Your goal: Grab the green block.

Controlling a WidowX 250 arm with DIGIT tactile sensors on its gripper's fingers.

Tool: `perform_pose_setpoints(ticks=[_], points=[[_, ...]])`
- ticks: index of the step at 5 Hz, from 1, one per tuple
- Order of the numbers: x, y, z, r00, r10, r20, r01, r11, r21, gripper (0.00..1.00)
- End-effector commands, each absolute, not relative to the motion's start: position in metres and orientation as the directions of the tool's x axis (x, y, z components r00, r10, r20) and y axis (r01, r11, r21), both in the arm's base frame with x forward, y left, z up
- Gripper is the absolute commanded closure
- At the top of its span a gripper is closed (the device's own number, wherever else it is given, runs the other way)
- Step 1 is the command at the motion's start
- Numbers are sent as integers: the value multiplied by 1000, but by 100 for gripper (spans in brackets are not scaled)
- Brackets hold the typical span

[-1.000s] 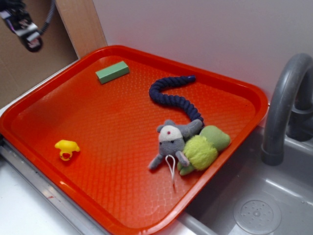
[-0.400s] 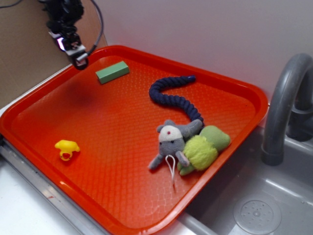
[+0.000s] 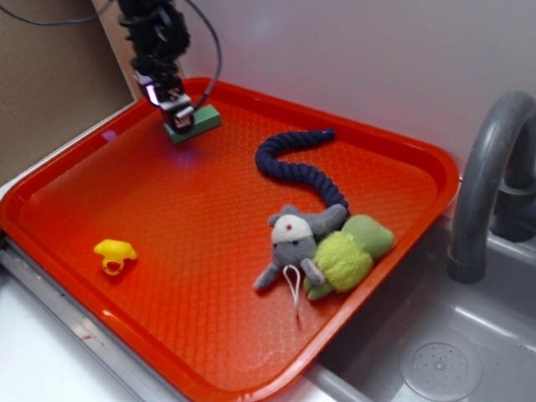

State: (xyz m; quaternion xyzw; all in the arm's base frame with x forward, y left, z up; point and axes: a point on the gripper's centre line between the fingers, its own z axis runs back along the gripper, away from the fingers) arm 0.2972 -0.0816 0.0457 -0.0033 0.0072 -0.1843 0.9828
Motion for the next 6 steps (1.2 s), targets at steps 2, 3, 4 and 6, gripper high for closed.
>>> perform_pose_setpoints(ticks=[2,3,4,6], points=[[312,-96,24,911,-410,-52,412,911,29,100],[307,-96,25,912,-407,-56,409,912,39,100],[289,-97,40,888,-446,-114,457,884,99,100],[225,-98,122,928,-312,-204,328,943,52,100]])
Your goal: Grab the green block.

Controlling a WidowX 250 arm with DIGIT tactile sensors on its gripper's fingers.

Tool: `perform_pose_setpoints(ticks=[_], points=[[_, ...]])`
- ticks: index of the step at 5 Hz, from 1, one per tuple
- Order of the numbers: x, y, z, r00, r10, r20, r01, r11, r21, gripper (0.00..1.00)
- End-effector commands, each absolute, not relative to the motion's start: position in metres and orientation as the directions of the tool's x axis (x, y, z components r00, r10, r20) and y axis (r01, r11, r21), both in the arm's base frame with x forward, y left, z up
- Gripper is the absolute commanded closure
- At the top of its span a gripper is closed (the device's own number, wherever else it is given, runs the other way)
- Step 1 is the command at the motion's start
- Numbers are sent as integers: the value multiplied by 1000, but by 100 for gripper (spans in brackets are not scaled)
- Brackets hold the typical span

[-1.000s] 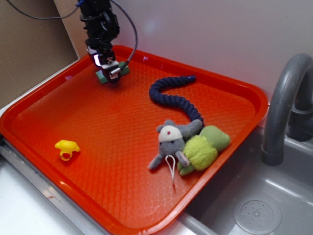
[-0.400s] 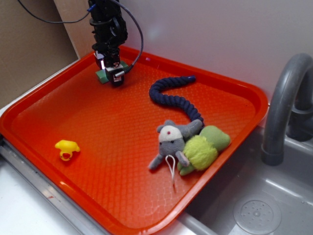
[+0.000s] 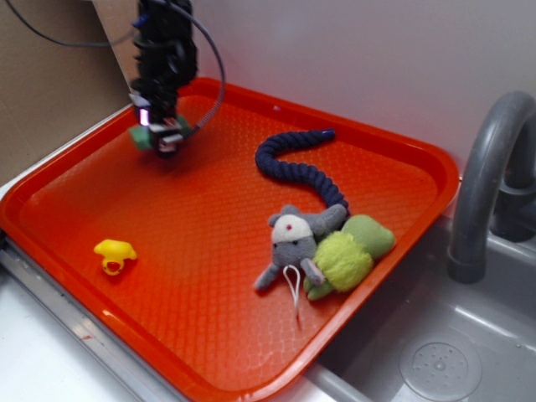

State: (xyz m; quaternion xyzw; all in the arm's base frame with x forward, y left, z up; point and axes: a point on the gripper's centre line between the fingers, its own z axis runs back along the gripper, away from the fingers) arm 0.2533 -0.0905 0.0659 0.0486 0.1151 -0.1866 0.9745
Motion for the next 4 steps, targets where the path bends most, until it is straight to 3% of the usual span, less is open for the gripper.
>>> perform_pose_setpoints(ticks=[1,2,3,4], points=[[189,-90,155,948,-274,-164,275,961,-17,100],[171,-89,174,960,-261,-105,259,965,-33,100],[148,-86,201,974,-223,-47,224,974,20,100],[149,-82,201,973,-223,-51,224,975,5,100]])
